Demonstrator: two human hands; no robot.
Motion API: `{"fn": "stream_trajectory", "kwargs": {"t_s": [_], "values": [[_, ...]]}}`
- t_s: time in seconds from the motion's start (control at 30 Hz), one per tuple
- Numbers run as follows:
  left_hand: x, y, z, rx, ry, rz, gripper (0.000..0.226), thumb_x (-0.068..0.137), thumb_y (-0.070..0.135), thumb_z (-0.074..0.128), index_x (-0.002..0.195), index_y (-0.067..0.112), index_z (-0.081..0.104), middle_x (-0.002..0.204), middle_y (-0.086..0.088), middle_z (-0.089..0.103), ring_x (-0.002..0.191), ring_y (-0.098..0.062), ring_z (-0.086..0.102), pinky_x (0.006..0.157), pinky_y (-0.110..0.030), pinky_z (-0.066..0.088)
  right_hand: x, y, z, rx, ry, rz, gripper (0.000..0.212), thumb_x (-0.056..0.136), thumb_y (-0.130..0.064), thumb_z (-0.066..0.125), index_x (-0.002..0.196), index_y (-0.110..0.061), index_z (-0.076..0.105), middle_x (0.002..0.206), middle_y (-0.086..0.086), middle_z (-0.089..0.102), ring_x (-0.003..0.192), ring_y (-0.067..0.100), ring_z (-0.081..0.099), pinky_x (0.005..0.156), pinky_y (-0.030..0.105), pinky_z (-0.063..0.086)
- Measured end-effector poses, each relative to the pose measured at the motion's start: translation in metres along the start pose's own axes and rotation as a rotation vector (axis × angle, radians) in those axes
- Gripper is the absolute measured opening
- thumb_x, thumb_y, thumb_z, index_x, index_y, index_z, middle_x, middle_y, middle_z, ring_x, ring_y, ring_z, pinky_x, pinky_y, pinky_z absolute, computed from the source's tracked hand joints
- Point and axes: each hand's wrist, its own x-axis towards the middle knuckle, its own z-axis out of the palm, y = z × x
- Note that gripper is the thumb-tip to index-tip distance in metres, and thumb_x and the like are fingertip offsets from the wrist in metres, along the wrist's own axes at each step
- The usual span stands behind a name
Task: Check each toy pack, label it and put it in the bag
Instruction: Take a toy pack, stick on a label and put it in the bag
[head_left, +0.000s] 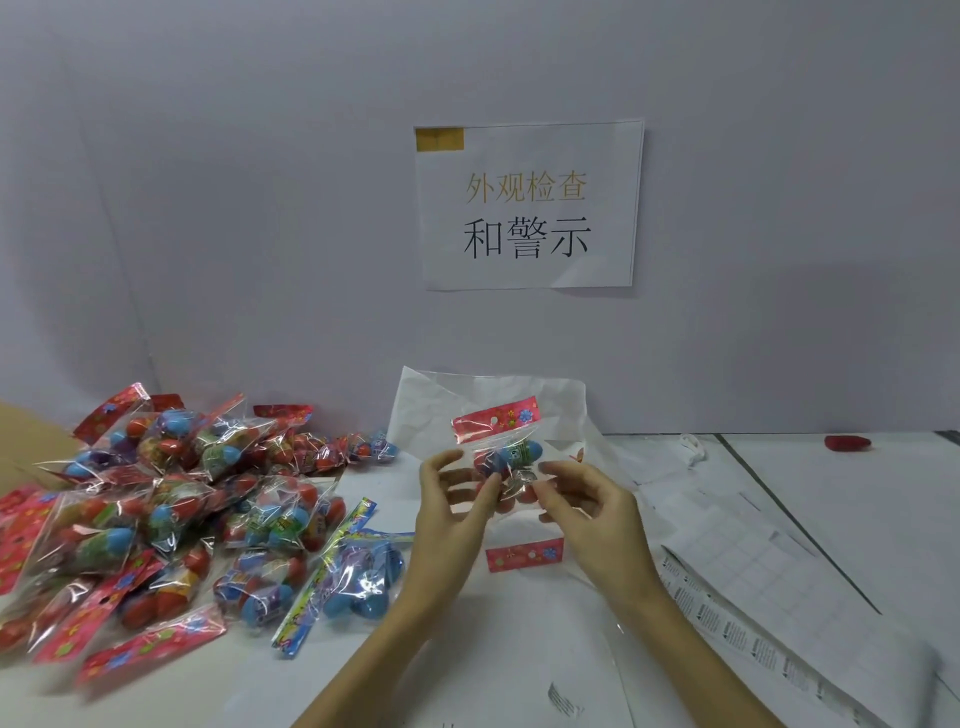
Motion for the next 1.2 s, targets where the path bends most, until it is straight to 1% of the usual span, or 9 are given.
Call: {"fn": "stream_trajectory", "kwargs": {"t_s": [0.13,0.27,0.4,0.5,0.63,0.77,0.87,1.0,1.2], "values": [[0.000,0.002,-0.001,-0.179,-0.141,-0.110,0.061,0.088,0.065,0.066,0.133,0.024,0.057,0.124,0.000,0.071,0.109,-0.009,0.071,0.092,-0.032,0.057,-0.008,-0.002,0.000,-0.213,-0.068,-0.306,0.024,0.091,-0.021,0.080,0.114,-0.024,0.073,0.110,-0.008,0.068,0.103,0.011,0.069,0.088,0.022,0.056],[0.004,-0.002,-0.002,-0.388,-0.156,-0.210,0.047,0.095,0.039,0.074,0.130,0.009,0.067,0.125,-0.012,0.073,0.117,-0.028,0.070,0.101,-0.045,0.057,-0.014,-0.007,0.004,-0.224,-0.348,-0.385,0.024,0.101,-0.016,0.066,0.124,-0.017,0.074,0.127,-0.009,0.065,0.121,0.011,0.064,0.099,0.024,0.054],[0.014,-0.008,-0.011,-0.284,-0.022,-0.220,0.054,0.091,0.032,0.072,0.139,0.012,0.057,0.127,-0.007,0.072,0.116,-0.029,0.071,0.105,-0.052,0.054,0.004,-0.016,-0.028,-0.272,-0.132,-0.178,0.024,0.102,-0.005,0.061,0.110,-0.021,0.078,0.107,-0.010,0.074,0.097,0.006,0.072,0.088,0.030,0.061],[0.011,-0.008,-0.009,-0.192,0.025,-0.141,0.058,0.080,0.045,0.076,0.131,0.025,0.057,0.124,-0.001,0.072,0.112,-0.024,0.072,0.102,-0.045,0.057,0.023,-0.019,-0.070,-0.618,-0.236,0.121,0.021,0.099,-0.007,0.065,0.098,-0.024,0.077,0.093,-0.006,0.074,0.077,0.005,0.071,0.076,0.026,0.060],[0.003,-0.007,-0.003,0.049,0.086,0.134,0.044,0.081,0.046,0.077,0.119,0.032,0.059,0.105,0.010,0.073,0.101,-0.013,0.073,0.082,-0.027,0.063,0.036,-0.015,-0.105,-0.886,-0.518,0.237,0.016,0.095,-0.019,0.072,0.106,-0.031,0.075,0.108,-0.014,0.070,0.099,0.001,0.066,0.085,0.018,0.053],[-0.003,-0.005,0.003,0.233,0.140,0.304,0.078,0.089,0.031,0.074,0.148,0.051,0.026,0.105,0.013,0.067,0.081,-0.006,0.074,0.072,-0.022,0.060,0.036,-0.005,-0.117,-0.915,-0.756,0.205,0.050,0.093,-0.033,0.075,0.137,-0.047,0.059,0.149,-0.029,0.041,0.134,-0.003,0.041,0.113,0.024,0.037],[-0.005,-0.003,0.005,0.495,0.106,0.523,0.065,0.097,0.020,0.068,0.140,0.059,0.039,0.117,0.002,0.064,0.076,-0.012,0.072,0.067,-0.031,0.064,0.030,0.014,-0.112,-0.864,-0.730,0.162,0.056,0.099,-0.037,0.067,0.148,-0.054,0.044,0.162,-0.031,0.026,0.139,-0.004,0.029,0.116,0.024,0.029],[-0.006,-0.005,0.019,0.833,0.096,0.815,0.021,0.090,0.004,0.074,0.099,0.023,0.076,0.139,0.001,0.054,0.088,-0.018,0.067,0.060,-0.025,0.053,0.025,0.033,-0.092,-0.761,-0.605,0.083,0.054,0.102,-0.041,0.060,0.149,-0.058,0.038,0.167,-0.019,0.027,0.153,0.012,0.027,0.116,0.029,0.030],[0.003,-0.021,0.053,0.947,-0.117,0.683,0.025,0.090,0.024,0.066,0.110,0.009,0.071,0.150,-0.004,0.045,0.110,-0.024,0.061,0.063,-0.035,0.057,0.025,0.037,-0.083,-0.616,-0.490,0.013,0.052,0.102,-0.036,0.063,0.143,-0.058,0.040,0.131,-0.022,0.058,0.114,-0.001,0.058,0.104,0.024,0.047]]}}
